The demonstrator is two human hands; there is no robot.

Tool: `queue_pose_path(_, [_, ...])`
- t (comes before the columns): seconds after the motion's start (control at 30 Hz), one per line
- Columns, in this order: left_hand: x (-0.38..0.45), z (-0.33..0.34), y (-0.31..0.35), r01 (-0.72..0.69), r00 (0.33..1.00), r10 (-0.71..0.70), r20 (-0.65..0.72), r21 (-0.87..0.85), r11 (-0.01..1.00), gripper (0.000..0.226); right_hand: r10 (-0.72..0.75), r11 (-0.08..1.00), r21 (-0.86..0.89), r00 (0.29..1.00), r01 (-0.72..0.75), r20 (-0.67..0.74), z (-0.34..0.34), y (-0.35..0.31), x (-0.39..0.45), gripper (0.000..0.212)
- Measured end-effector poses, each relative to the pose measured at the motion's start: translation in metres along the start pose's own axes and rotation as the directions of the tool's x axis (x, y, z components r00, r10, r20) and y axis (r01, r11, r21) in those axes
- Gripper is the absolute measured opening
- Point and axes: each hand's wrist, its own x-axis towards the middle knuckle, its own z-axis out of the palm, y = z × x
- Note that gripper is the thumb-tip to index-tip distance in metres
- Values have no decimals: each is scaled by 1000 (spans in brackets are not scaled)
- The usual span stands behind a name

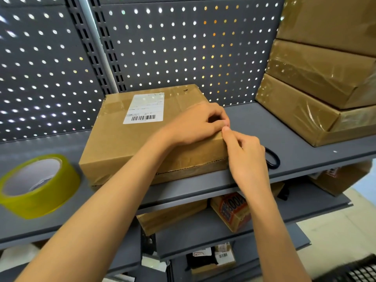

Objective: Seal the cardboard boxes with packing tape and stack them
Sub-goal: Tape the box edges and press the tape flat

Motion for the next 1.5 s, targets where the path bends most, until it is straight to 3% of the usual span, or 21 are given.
queue_pose_path(0.33, [-5,-1,5,34,997,-34,-67,-5,999,20,-25,998,-50,999,23,-33,3,-1,-6,51])
queue_pose_path(0.43, [-12,-3,8,22,978,10,-207,155,988,21,6,1000,-29,1000,-6,-8,1,0,-7,44])
queue_pose_path(0.57, [-42,-16,20,138,924,0,-382,333,933,29,68,998,4,995,-68,77,-14,-1,-2,38])
queue_pose_path(0.7, [-96,-38,15,314,836,-18,-548,451,836,22,-79,997,-25,997,79,-3,-17,-10,-6,29])
queue_pose_path(0.83, [-155,-59,3,542,718,-150,-680,411,733,18,-335,904,-302,941,303,-57,-3,-23,-11,25])
queue_pose_path(1.0, [-212,-71,3,684,606,-230,-761,351,640,16,-503,811,-334,864,481,22,29,-45,-20,23])
queue_pose_path(1.17, [-249,-66,-4,770,533,-321,-783,291,567,20,-577,742,-285,795,607,189,68,-68,-38,24])
queue_pose_path(1.33, [-269,-59,-8,796,482,-461,-745,153,586,35,-613,721,-208,749,661,253,91,-79,-51,19])
queue_pose_path(1.5, [-265,-46,-22,778,543,-515,-663,166,606,34,-609,733,-170,747,659,267,97,-77,-53,18])
